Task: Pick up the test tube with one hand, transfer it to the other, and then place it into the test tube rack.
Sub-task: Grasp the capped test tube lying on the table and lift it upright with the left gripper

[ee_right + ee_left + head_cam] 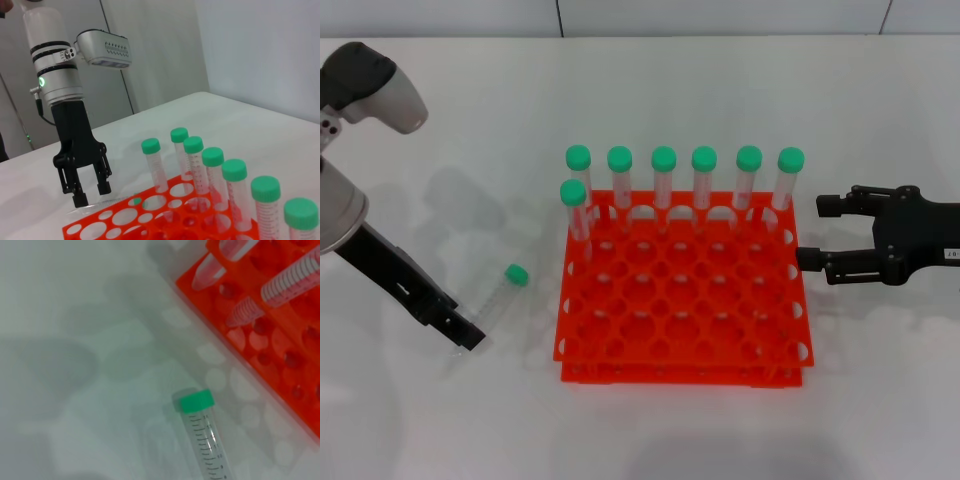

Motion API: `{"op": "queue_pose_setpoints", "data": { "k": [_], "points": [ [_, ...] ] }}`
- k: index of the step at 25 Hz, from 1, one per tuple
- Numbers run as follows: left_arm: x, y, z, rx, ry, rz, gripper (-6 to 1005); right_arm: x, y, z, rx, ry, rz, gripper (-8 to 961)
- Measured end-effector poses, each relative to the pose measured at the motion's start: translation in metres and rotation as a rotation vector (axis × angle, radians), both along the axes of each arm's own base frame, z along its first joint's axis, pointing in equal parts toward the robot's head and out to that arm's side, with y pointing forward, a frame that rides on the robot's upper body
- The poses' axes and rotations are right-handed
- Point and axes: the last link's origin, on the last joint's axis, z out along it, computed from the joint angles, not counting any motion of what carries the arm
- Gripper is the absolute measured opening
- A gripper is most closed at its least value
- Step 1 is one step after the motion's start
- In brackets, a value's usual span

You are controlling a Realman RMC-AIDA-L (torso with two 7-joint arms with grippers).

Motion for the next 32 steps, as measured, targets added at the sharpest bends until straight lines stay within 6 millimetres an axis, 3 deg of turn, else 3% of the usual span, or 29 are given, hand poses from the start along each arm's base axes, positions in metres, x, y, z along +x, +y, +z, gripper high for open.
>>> {"op": "queue_pose_setpoints", "data": {
  "k": [32],
  "points": [
    [0.002, -0.006, -0.013, -0.055, 0.003, 0.000, 536, 0.003, -0.002, -0.001, -0.001, 0.001, -0.002, 835]
  ]
}}
